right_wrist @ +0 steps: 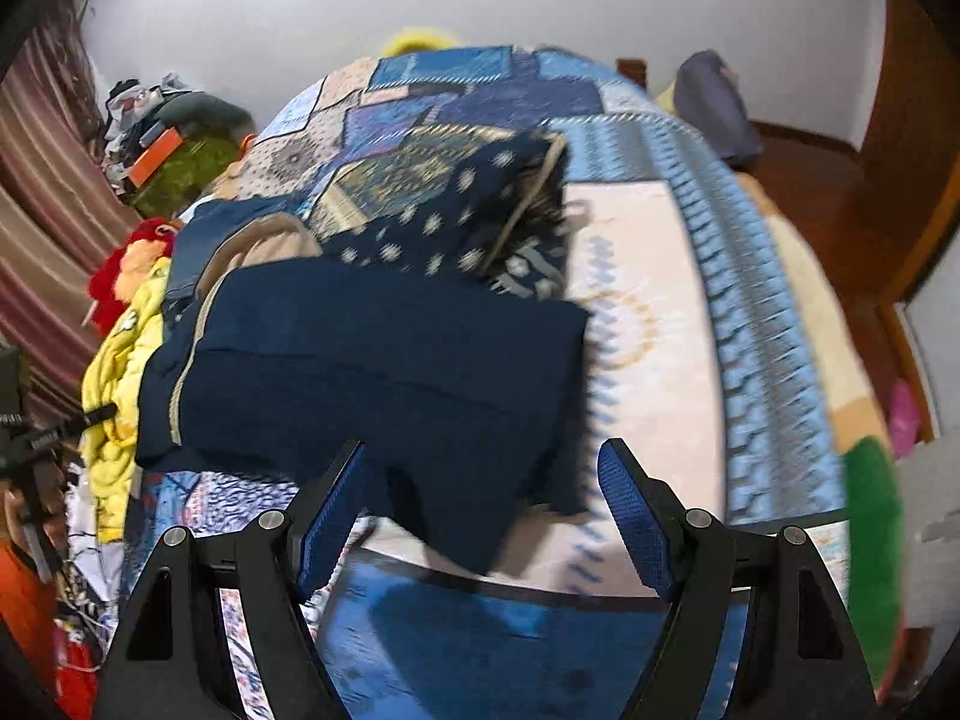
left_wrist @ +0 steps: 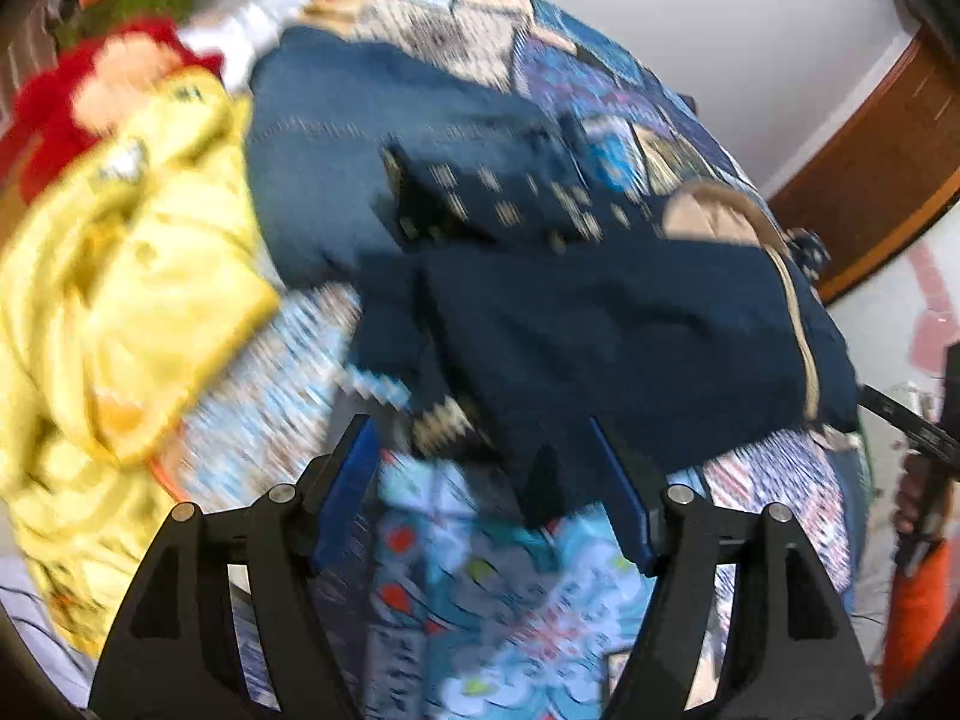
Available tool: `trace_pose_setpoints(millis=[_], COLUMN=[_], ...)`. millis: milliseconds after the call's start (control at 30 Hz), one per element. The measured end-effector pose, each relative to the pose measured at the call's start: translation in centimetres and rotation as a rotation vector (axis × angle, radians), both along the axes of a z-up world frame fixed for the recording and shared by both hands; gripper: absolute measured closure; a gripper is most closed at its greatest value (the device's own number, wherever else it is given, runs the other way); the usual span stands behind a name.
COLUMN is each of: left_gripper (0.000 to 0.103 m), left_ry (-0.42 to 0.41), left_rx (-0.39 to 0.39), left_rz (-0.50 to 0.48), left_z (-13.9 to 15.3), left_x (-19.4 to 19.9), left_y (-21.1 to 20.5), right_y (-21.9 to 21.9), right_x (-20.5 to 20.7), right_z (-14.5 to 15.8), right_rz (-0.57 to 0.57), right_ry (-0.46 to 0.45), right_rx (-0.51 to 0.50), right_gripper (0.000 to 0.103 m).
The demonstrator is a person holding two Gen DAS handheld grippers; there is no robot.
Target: Fold large clothes
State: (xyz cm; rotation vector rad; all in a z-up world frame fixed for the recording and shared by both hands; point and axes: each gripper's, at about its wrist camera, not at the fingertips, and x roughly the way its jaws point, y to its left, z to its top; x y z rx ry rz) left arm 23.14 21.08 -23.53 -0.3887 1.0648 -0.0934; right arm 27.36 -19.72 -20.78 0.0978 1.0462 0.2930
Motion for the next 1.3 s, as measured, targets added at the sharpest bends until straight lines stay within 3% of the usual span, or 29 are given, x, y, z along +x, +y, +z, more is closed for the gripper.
trace_pose_setpoints(millis=[200, 233, 267, 400, 467, 533, 667, 1000, 1300], left_gripper=[0.034, 0.038, 0.047, 0.08, 0.091, 0.092, 0.093, 0.098, 0.099], left_ry=[0.055, 0.059, 0.061, 0.057, 0.033, 0.007, -0.059, -0.232, -0.278], left_rx=[-0.076, -0.094, -0.105, -0.092, -0.038, -0.007, 0.032, 0.011, 0.055], left_rz=[-0.01, -0.015, -0.023, -0.062, -0.075, -0.084, -0.087, -0.051, -0.044], left_z=[-3.2, -3.4, -3.6, -3.4, -2.5, -1.5, 1.2, 7.7, 9.1], left_x=[0.5, 0.7, 0.9, 1.6, 1.7, 1.5, 1.0, 2.3, 5.0], left_y=[-2.1, -2.4, -2.7, -3.8, -4.3, -4.6, -4.5, -3.8, -3.7], right_y=[-0.4, -0.5, -0.3, 0.3, 0.4, 0.2, 0.1, 0.0, 0.0], right_x=[0.6, 0.5, 0.4, -0.1, -0.6, -0.6, -1.0, 1.2, 3.0], right_z=[-2.0, -2.0, -2.0, -1.7, -1.3, -0.7, 1.3, 6.4, 6.7], right_rz=[-0.05, -0.048, -0.04, 0.019, 0.037, 0.056, 0.084, 0.064, 0.061], right_ry=[0.076, 0.075, 0.072, 0.061, 0.039, 0.031, -0.01, -0.132, -0.157], right_rx=[0.059, 0.06, 0.052, -0.005, -0.03, -0.025, -0.014, 0.025, -0.027], right_gripper=[0.027, 0.03, 0.033, 0.063, 0.074, 0.088, 0.09, 0.092, 0.093])
